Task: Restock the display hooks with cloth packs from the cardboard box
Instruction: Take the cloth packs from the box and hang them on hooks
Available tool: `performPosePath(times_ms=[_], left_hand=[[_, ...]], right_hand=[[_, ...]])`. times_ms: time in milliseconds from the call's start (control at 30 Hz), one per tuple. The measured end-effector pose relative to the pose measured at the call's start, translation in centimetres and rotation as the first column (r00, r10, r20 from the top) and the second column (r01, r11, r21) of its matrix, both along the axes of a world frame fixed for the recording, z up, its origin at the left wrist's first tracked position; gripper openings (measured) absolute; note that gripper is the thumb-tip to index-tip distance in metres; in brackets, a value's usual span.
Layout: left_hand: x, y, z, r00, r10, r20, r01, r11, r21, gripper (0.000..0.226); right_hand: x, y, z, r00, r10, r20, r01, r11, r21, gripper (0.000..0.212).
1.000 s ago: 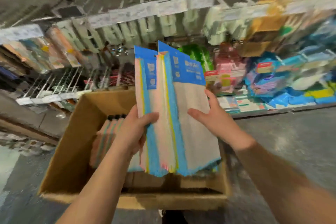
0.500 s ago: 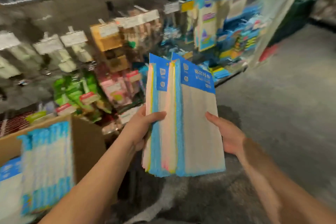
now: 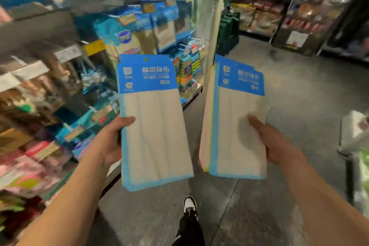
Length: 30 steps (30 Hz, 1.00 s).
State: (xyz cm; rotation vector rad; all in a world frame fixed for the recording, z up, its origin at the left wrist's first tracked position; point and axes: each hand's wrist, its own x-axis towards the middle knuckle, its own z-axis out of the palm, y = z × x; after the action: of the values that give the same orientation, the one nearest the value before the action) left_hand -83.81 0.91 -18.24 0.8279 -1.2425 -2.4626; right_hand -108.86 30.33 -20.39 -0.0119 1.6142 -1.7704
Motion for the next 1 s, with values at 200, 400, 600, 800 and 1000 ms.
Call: performPosePath(times_ms=[200,400,600,800,1000], left_hand=[[-15.1,-4.1,0.3,0.993,-0.086,-0.079,0.087,0.996,0.003,0.102],[-27.5,-8.0,3.2,0.991,-0.053,-0.124,0.054,0.999,0.006,0.027],[-36.5,-11.1,4.2,0.993,-0.117,-0.024,0.115,0.991,-0.072,0.07],[-45.3,-13.6,4.4,0.996,-0.075,-0.056,0.071,0.995,-0.075,0.112],[-55.0,-14.1,5.3,0.997,0.058,-0.053,-0.064,0.991,-0.119,0.11]], right_hand=[[-11.1,-7.4,3.0,0.966,0.084,-0.245,-0.08,0.996,0.025,0.037],[-22.1,-12.2,5.6,0.956,0.048,-0.29,-0.048,0.999,0.007,0.034],[-30.8,-15.7,4.9,0.97,0.037,-0.239,-0.054,0.996,-0.065,0.032],[-41.8,-18.8,4.0,0.975,0.127,-0.18,-0.151,0.98,-0.126,0.028],[-54.7,-23.6,4.0,0.952,0.138,-0.272,-0.162,0.984,-0.068,0.046]])
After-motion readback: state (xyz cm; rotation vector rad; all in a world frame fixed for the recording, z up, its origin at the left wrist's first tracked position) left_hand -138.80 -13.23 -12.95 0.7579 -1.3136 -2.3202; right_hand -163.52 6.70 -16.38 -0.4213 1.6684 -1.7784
